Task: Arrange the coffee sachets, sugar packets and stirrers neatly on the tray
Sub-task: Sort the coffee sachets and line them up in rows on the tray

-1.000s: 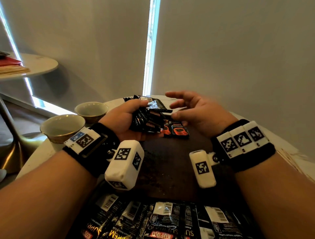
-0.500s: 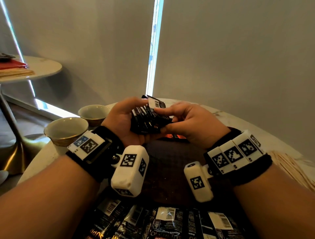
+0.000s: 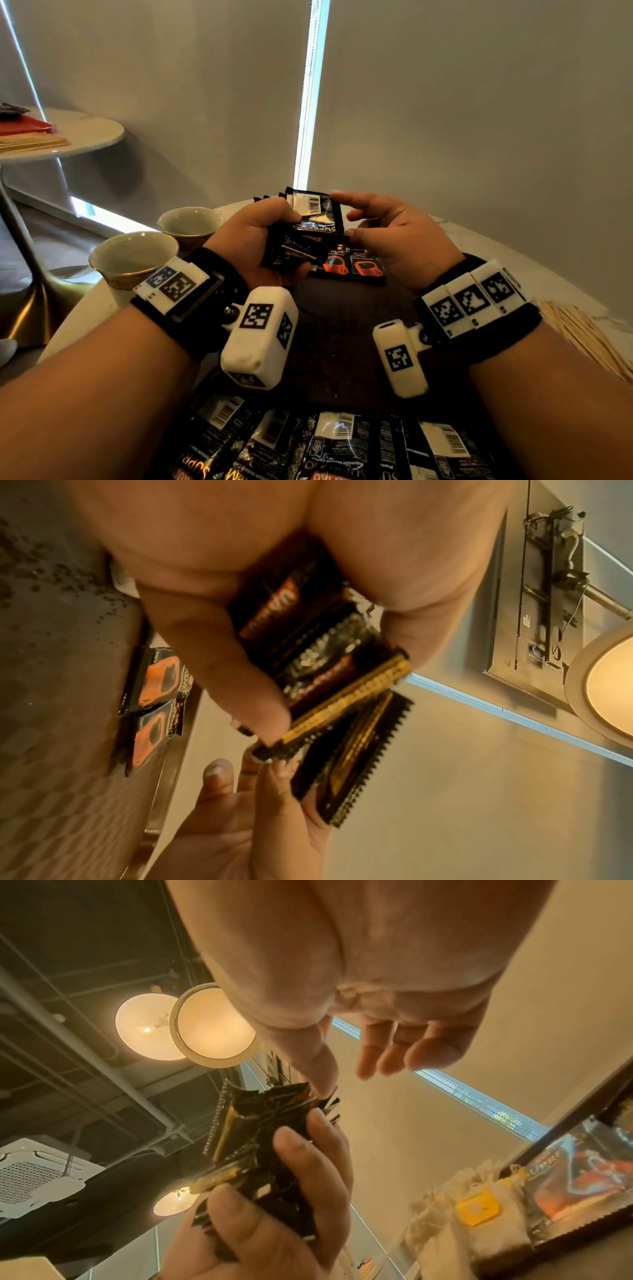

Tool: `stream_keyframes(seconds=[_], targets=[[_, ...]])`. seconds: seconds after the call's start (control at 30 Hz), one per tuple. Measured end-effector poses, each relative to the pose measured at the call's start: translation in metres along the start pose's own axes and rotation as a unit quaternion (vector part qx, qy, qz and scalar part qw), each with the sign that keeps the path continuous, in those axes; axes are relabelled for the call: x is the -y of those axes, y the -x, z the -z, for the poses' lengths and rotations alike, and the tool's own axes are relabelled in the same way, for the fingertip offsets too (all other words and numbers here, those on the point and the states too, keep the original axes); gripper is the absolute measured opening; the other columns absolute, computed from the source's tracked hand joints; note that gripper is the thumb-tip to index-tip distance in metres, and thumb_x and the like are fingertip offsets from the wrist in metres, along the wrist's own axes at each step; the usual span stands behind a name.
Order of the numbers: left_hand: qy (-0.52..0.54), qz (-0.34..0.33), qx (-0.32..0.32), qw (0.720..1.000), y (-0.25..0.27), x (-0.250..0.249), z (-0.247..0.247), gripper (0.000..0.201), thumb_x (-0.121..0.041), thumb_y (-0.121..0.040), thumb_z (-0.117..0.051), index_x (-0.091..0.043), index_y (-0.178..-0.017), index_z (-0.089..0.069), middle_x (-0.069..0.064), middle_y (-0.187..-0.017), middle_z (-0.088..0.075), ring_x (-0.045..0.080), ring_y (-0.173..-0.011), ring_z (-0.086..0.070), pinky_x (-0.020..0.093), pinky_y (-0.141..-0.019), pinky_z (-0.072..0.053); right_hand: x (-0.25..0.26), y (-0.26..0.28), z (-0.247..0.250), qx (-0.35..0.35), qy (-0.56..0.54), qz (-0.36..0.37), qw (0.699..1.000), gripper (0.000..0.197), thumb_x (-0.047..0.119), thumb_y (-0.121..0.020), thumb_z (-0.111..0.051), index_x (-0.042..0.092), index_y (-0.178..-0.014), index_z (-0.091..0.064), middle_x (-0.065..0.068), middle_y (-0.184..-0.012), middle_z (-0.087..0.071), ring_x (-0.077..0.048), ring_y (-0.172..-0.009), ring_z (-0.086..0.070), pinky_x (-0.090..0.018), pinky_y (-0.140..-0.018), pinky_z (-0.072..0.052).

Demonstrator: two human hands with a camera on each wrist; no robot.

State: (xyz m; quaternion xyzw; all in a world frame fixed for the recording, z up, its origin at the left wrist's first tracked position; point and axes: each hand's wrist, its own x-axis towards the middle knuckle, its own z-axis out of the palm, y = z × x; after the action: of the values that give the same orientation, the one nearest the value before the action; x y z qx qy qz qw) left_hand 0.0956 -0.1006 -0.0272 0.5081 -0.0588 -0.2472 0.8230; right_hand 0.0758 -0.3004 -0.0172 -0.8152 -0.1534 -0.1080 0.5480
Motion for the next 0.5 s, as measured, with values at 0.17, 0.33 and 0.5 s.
stream_keyframes(seconds=[0.17,0.33,0.5], targets=[[-0.002,0.025,0.016,1.000,0.0013,0.0001,-0.0016,0.063,-0.025,-0.072,-0.060,-0.007,-0.132,-0.057,0.015,-0.099,-0.068,0.023,-0.074,-0.069,0.026,-0.043,-0.052,-0.0036,-0.0004,-0.0021,-0.010,0.007,-0.007,1.000,0.031,0.026,-0.079,-0.078,0.043,-0.105,-0.076,-0.001,-0.109,-0.067,-0.022,-0.093,-0.067,-0.038,-0.082,-0.058],[0.003,0.035,0.001,0.999,0.0009,-0.0013,-0.0016,0.059,-0.032,-0.071,-0.062,-0.007,-0.124,-0.059,0.012,-0.087,-0.068,0.021,-0.070,-0.068,0.026,-0.041,-0.050,-0.0027,0.0017,-0.0017,-0.029,-0.042,-0.025,0.998,0.019,0.008,-0.087,-0.070,0.023,-0.097,-0.077,-0.003,-0.093,-0.077,-0.003,-0.075,-0.069,-0.010,-0.058,-0.047],[0.011,0.037,-0.020,0.999,-0.0002,-0.0005,-0.0010,0.061,-0.031,-0.071,-0.061,-0.003,-0.124,-0.059,0.014,-0.088,-0.066,0.023,-0.073,-0.066,0.025,-0.041,-0.050,-0.0070,-0.0002,-0.0032,-0.063,-0.076,-0.018,0.995,0.018,0.006,-0.088,-0.068,0.022,-0.084,-0.076,0.007,-0.075,-0.075,0.001,-0.062,-0.064,-0.013,-0.056,-0.046]])
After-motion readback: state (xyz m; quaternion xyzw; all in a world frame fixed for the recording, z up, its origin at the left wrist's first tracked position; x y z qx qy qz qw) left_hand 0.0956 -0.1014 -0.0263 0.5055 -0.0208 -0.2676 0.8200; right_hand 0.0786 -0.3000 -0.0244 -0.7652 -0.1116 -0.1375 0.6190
